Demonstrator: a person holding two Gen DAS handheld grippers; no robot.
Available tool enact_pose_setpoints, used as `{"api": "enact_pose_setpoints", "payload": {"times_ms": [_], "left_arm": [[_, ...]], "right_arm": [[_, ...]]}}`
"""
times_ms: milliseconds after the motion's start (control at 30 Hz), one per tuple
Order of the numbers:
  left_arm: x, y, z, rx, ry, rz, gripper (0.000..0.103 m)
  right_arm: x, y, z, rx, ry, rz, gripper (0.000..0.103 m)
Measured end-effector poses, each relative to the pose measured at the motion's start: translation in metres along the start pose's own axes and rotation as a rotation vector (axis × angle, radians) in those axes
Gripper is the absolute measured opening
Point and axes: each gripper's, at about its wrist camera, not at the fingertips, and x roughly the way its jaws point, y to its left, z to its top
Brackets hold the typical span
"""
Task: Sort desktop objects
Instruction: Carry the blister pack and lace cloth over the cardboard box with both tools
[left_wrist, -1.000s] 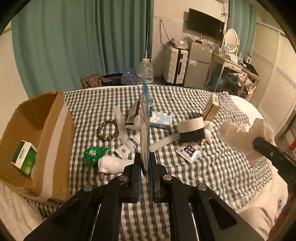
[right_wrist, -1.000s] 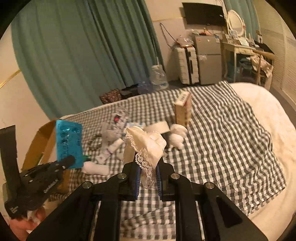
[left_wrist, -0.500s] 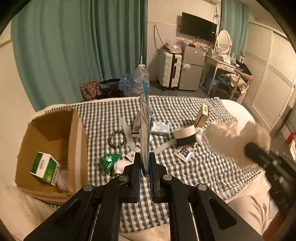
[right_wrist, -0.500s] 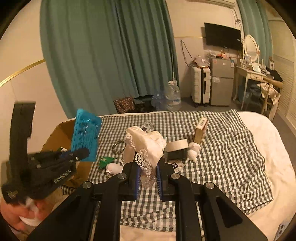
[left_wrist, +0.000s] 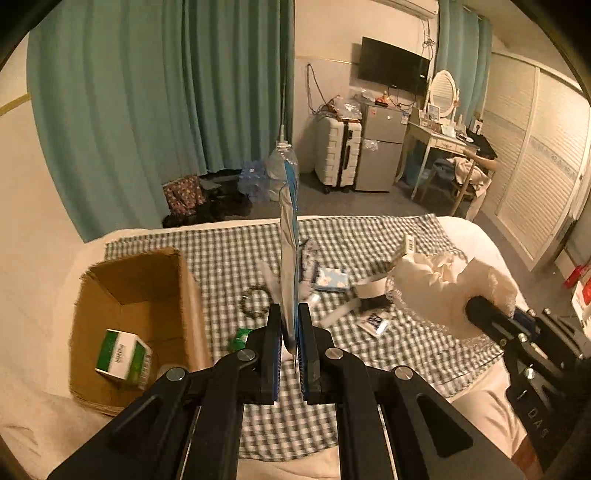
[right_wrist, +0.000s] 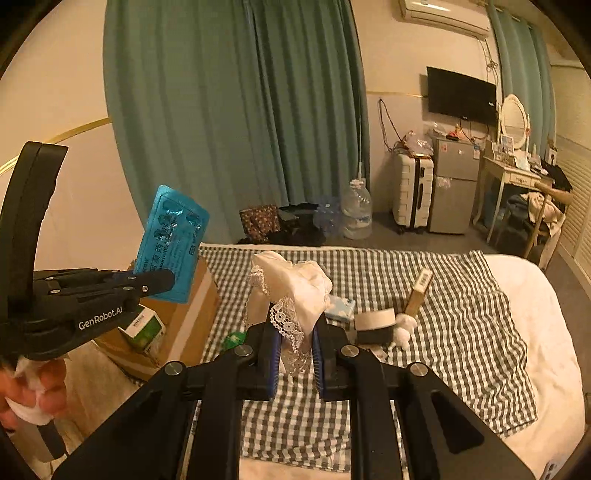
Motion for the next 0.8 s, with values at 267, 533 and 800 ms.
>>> {"api": "enact_pose_setpoints", "payload": {"times_ms": [267, 533, 800], "left_arm": [[-0.005, 0.060, -0.001, -0.058, 0.007, 0.047, 0.007], [-0.012, 0.118, -0.009, -0.144, -0.016, 0.019, 0.007], [-0.005, 0.171, -0.028, -0.173, -0.055, 0.089, 0.007]], "right_arm": [[0.011, 0.051, 0.019, -0.054, 0.001, 0.067, 0.014], [0.041, 0.103, 0.022, -0.104, 0.049, 0.143, 0.014], [0.076, 0.159, 0.016, -0.179, 0.096, 0.166, 0.014]]}}
